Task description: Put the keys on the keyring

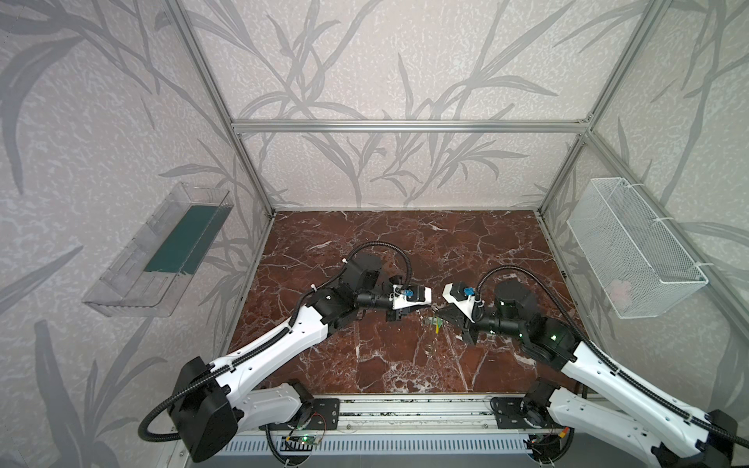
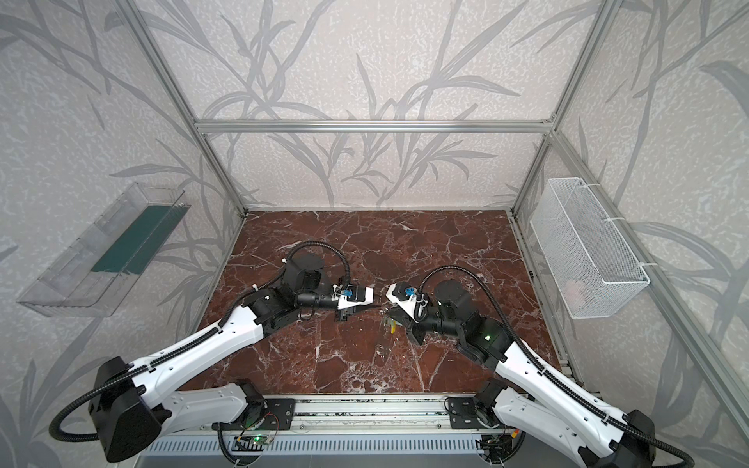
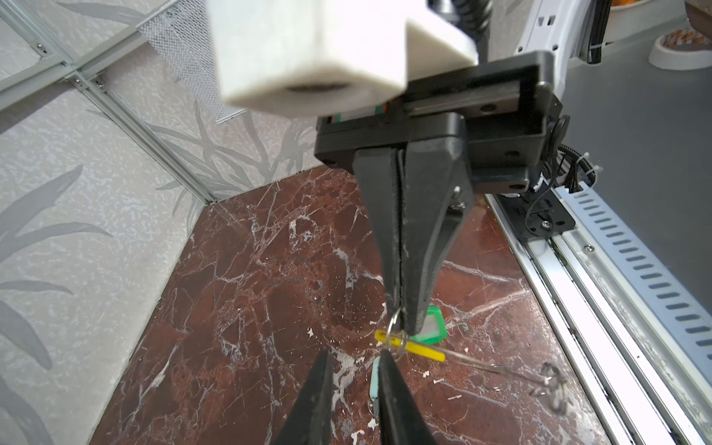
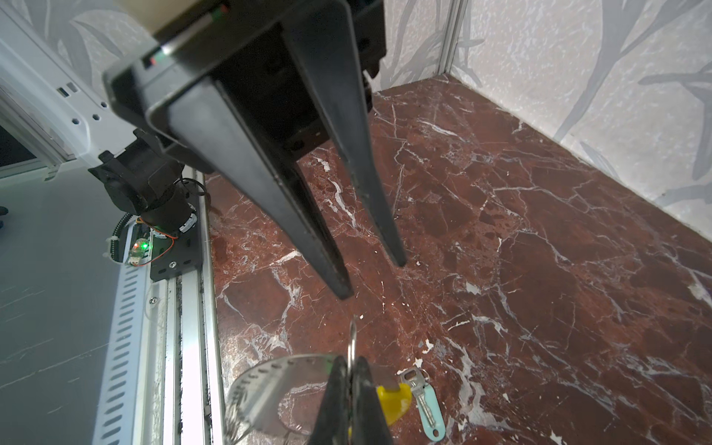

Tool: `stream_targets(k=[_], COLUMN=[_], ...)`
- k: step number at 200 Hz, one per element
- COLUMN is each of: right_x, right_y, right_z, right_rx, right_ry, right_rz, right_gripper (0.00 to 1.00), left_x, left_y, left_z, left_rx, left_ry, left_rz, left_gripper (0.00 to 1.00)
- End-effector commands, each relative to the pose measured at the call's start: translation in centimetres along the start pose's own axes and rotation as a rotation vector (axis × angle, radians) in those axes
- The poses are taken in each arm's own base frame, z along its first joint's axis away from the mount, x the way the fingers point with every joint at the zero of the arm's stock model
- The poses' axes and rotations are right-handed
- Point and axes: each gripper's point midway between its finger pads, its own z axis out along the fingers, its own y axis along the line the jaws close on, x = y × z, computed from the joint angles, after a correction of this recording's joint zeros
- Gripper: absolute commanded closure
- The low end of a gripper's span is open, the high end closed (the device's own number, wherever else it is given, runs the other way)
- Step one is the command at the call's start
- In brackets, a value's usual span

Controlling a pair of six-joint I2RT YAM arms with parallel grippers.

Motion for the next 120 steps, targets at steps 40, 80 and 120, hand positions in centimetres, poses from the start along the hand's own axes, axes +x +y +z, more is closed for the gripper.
stream_targets(k=[40, 80, 120], right_x=[-1.2, -1.5, -1.6], right_y=[0.5, 0.6, 0.8], right_z=[-0.4, -0.4, -0.4], right_rx=[-0.029, -0.036, -0.047], right_ry=[-0.012, -0.025, -0.035], right_rz=[-0.008, -0.008, -0.009], right_gripper=[1.0, 1.0, 1.0], left_x=[-0.2, 0.0, -0.1], left_y=[-1.4, -1.8, -1.7], left_z=[0.6, 1.4, 2.2], left_rx=[0.086, 0.109, 0.121], left_ry=[0.045, 0.06, 0.069], left_rz=[0.077, 0.087, 0.094], left_gripper=[0.75, 0.75, 0.82])
